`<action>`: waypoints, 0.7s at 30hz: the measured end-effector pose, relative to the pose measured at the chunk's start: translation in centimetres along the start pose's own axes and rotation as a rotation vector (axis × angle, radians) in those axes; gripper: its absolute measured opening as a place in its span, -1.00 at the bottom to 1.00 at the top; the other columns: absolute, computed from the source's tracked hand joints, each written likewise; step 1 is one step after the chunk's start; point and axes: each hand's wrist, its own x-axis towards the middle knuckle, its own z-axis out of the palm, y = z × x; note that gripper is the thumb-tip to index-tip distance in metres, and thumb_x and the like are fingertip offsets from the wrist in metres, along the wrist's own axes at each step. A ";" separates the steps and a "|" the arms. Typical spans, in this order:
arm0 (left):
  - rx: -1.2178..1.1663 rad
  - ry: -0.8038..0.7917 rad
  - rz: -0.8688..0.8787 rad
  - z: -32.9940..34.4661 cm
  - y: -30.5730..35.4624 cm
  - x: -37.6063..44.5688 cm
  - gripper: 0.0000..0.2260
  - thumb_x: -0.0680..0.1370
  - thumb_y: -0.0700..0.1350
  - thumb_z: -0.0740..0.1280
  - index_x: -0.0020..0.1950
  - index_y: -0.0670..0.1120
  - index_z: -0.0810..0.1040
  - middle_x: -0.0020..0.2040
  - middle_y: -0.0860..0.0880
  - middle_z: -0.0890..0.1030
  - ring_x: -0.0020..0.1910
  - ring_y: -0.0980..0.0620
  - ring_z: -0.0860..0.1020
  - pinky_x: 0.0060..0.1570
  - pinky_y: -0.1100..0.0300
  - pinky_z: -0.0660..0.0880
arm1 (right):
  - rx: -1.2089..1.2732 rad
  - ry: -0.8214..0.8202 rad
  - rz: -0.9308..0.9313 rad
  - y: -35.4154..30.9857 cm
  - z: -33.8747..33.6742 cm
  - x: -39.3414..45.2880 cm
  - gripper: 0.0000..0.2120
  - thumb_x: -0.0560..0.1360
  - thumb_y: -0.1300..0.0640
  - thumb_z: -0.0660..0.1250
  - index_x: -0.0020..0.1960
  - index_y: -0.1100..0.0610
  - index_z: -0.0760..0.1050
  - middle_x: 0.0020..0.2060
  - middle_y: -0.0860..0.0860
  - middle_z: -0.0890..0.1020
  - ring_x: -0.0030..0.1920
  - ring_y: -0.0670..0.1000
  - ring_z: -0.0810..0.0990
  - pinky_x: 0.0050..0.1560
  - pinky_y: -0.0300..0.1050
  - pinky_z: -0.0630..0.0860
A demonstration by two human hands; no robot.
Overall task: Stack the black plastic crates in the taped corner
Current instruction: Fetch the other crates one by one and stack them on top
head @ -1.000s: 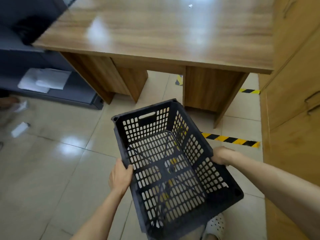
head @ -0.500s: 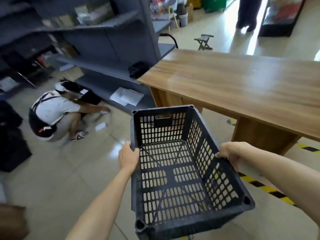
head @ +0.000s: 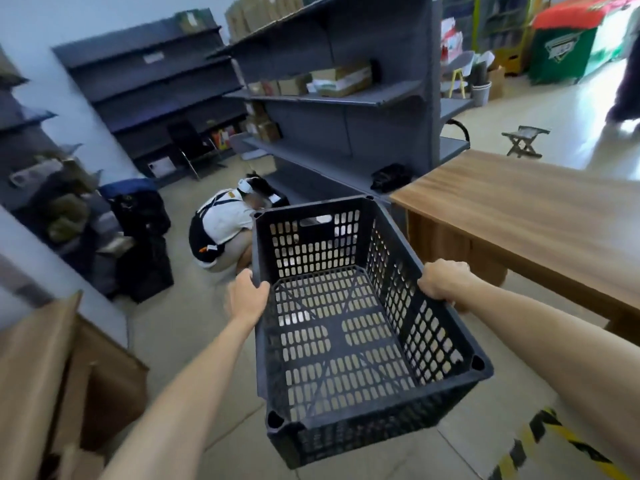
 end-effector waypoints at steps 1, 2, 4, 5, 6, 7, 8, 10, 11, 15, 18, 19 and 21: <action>0.005 0.029 -0.013 -1.7 -1.0 0.7 -0.87 0.46 -0.11 0.31 -0.18 -0.17 0.50 -0.24 -0.08 0.59 -0.21 -0.14 0.55 -0.26 0.06 0.44 | -0.035 0.039 -0.044 -2.1 -0.4 0.3 -0.63 0.63 0.02 0.08 0.28 0.14 0.52 0.06 0.06 0.63 0.09 0.12 0.61 0.09 0.03 0.48; 0.011 0.060 -0.028 -3.4 -2.1 1.3 -0.86 0.46 -0.11 0.30 -0.20 -0.18 0.48 -0.26 -0.08 0.57 -0.22 -0.14 0.54 -0.27 0.06 0.43 | -0.068 0.078 -0.080 -4.2 -0.8 0.7 -0.63 0.63 0.02 0.08 0.27 0.14 0.53 0.10 0.08 0.63 0.11 0.12 0.60 0.07 0.03 0.47; 0.018 0.118 -0.076 -6.8 -4.4 2.2 -0.77 0.48 -0.15 0.31 -0.33 -0.14 0.34 -0.34 -0.06 0.46 -0.27 -0.12 0.47 -0.32 0.10 0.32 | -0.123 0.145 -0.136 -8.6 -1.7 1.3 -0.64 0.62 0.01 0.09 0.25 0.13 0.54 0.12 0.09 0.63 0.11 0.13 0.60 0.04 0.02 0.46; 0.035 0.157 -0.097 -8.5 -5.6 2.5 -0.70 0.49 -0.16 0.32 -0.36 -0.10 0.26 -0.36 -0.04 0.41 -0.27 -0.12 0.44 -0.31 0.12 0.29 | -0.144 0.179 -0.167 -10.7 -2.0 1.6 -0.64 0.62 0.00 0.09 0.23 0.13 0.54 0.12 0.09 0.63 0.10 0.12 0.61 0.04 0.01 0.47; 0.066 0.194 -0.118 -10.1 -6.9 2.7 -0.67 0.50 -0.14 0.33 -0.37 -0.08 0.22 -0.37 -0.04 0.38 -0.26 -0.14 0.45 -0.30 0.12 0.27 | -0.161 0.215 -0.207 -12.8 -2.3 1.8 -0.64 0.62 -0.01 0.08 0.21 0.12 0.54 0.11 0.08 0.63 0.10 0.12 0.61 0.04 0.00 0.47; 0.095 0.225 -0.140 -11.6 -8.4 2.7 -0.66 0.50 -0.12 0.33 -0.37 -0.08 0.22 -0.38 -0.04 0.38 -0.24 -0.16 0.47 -0.31 0.12 0.28 | -0.174 0.250 -0.251 -14.9 -2.4 2.0 -0.63 0.63 -0.02 0.08 0.21 0.13 0.54 0.12 0.09 0.64 0.10 0.13 0.61 0.05 -0.01 0.48; 0.118 0.245 -0.166 -13.0 -9.9 2.6 -0.66 0.50 -0.10 0.33 -0.36 -0.08 0.23 -0.38 -0.04 0.38 -0.23 -0.18 0.49 -0.31 0.11 0.28 | -0.185 0.280 -0.293 -17.0 -2.5 2.3 -0.63 0.63 -0.03 0.08 0.21 0.14 0.54 0.13 0.09 0.63 0.11 0.13 0.61 0.05 -0.01 0.47; 0.153 0.254 -0.230 -15.6 -13.0 2.0 -0.69 0.51 -0.07 0.32 -0.33 -0.09 0.25 -0.37 -0.03 0.38 -0.25 -0.17 0.50 -0.33 0.11 0.30 | -0.201 0.306 -0.375 -21.0 -2.5 2.5 -0.65 0.63 -0.02 0.10 0.18 0.14 0.55 0.12 0.10 0.64 0.10 0.13 0.62 0.03 -0.01 0.48; 0.165 0.251 -0.255 -16.9 -14.7 1.5 -0.71 0.51 -0.06 0.31 -0.31 -0.11 0.28 -0.37 -0.04 0.40 -0.26 -0.16 0.50 -0.34 0.11 0.33 | -0.208 0.307 -0.419 -23.0 -2.3 2.6 -0.67 0.62 0.00 0.11 0.16 0.14 0.56 0.10 0.09 0.65 0.08 0.12 0.63 0.02 -0.01 0.48; 0.145 0.301 -0.354 -22.0 -19.9 -1.0 -0.81 0.45 -0.07 0.30 -0.23 -0.20 0.50 -0.30 -0.10 0.56 -0.26 -0.15 0.55 -0.30 0.10 0.40 | -0.228 0.310 -0.628 -31.0 -2.0 2.2 -0.63 0.64 -0.03 0.09 0.19 0.16 0.54 0.11 0.08 0.63 0.09 0.11 0.62 0.00 -0.01 0.48; 0.136 0.360 -0.456 -25.5 -21.9 -4.1 -0.87 0.50 -0.14 0.31 -0.18 -0.19 0.53 -0.28 -0.10 0.54 -0.26 -0.10 0.51 -0.36 0.16 0.28 | -0.234 0.330 -0.792 -36.4 -1.9 1.0 -0.59 0.66 -0.06 0.03 0.26 0.20 0.46 0.19 0.10 0.59 0.17 0.13 0.59 0.06 0.00 0.47; 0.141 0.384 -0.490 -26.5 -22.5 -5.2 -0.88 0.51 -0.16 0.30 -0.18 -0.17 0.53 -0.28 -0.09 0.55 -0.26 -0.09 0.52 -0.38 0.17 0.28 | -0.242 0.338 -0.853 -38.1 -1.9 0.5 -0.58 0.67 -0.06 0.02 0.28 0.21 0.45 0.20 0.10 0.58 0.19 0.14 0.58 0.08 0.00 0.46; 0.166 0.442 -0.562 -28.4 -23.1 -7.4 -0.90 0.54 -0.18 0.28 -0.18 -0.15 0.51 -0.35 -0.02 0.50 -0.30 -0.04 0.49 -0.41 0.20 0.28 | -0.256 0.346 -0.958 -41.4 -1.9 -0.6 -0.58 0.67 -0.06 0.02 0.29 0.20 0.45 0.21 0.11 0.58 0.21 0.15 0.58 0.09 0.00 0.47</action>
